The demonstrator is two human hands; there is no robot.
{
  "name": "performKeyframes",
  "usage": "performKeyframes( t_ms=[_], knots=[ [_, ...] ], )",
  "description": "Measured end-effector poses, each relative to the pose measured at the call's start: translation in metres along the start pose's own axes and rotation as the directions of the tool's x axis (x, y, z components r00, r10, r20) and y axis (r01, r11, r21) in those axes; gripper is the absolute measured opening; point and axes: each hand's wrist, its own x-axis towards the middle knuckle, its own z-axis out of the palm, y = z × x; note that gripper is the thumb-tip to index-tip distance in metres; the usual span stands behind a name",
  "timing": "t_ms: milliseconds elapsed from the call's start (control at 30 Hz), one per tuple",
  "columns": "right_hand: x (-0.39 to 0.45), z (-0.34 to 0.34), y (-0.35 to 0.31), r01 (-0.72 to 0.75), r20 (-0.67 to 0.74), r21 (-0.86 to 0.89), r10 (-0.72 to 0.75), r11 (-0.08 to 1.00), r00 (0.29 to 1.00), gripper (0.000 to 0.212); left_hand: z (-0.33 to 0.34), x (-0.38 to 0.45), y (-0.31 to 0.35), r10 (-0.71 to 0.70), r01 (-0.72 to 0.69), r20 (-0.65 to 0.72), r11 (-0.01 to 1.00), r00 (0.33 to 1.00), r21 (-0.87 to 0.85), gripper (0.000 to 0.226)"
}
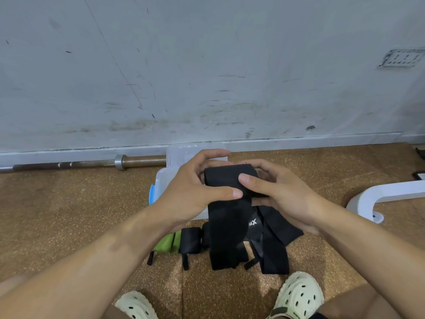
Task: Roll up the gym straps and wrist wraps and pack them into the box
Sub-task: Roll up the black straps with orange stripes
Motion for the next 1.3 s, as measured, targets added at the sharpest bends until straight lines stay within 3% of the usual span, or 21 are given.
performKeyframes(
  t_ms=[233,467,567,667,767,833,967,1033,1133,1233,1300],
  knots=[
    [-0.004,-0.003,0.001,0.183,-0.102,-0.125,-0.196,0.975,0.975,0.052,0.002,0.003,-0.002,-0.140,0.141,0.022,0.969,0.990,-0.204,0.066],
    [-0.004,0.002,0.009,0.298,-0.099,-0.105,-0.308,0.949,0.946,0.066,0.007,0.001,-0.001,-0.198,0.200,0.032,0.964,0.980,-0.174,0.064],
    [-0.005,0.005,0.012,0.316,-0.186,-0.133,-0.337,0.939,0.923,0.075,0.009,0.000,0.001,-0.186,0.181,-0.008,0.965,0.982,-0.191,0.067],
    [-0.013,0.013,0.014,0.316,-0.236,-0.253,-0.375,0.915,0.897,0.063,0.011,-0.001,0.001,-0.162,0.148,-0.041,0.959,0.986,-0.240,0.064],
    [-0.020,0.026,0.018,0.346,-0.147,-0.394,-0.430,0.851,0.891,0.054,0.012,-0.002,-0.003,-0.147,0.136,-0.034,0.967,0.989,-0.215,0.046],
    [-0.021,0.028,0.022,0.345,-0.097,-0.457,-0.431,0.820,0.897,0.054,0.012,-0.003,-0.007,-0.141,0.135,-0.018,0.973,0.990,-0.188,0.023],
    [-0.020,0.025,0.021,0.332,-0.086,-0.445,-0.409,0.832,0.909,0.055,0.012,-0.001,-0.013,-0.143,0.125,-0.079,0.972,0.987,-0.200,0.063],
    [-0.014,0.017,0.018,0.277,-0.140,-0.330,-0.337,0.902,0.931,0.066,0.009,0.000,-0.011,-0.113,0.097,-0.083,0.979,0.990,-0.178,0.065],
    [-0.005,0.002,0.010,0.151,-0.101,-0.421,-0.212,0.894,0.972,0.094,0.010,0.002,-0.009,-0.094,0.090,-0.034,0.992,0.995,-0.089,0.066],
    [-0.003,-0.001,0.009,0.148,-0.058,-0.372,-0.182,0.916,0.982,0.075,0.012,0.002,-0.012,-0.105,0.104,-0.021,0.993,0.994,-0.052,0.065],
    [-0.003,0.001,0.013,0.222,-0.061,-0.329,-0.255,0.918,0.965,0.069,0.013,0.001,-0.010,-0.136,0.136,-0.005,0.989,0.991,-0.061,0.060]
  ],
)
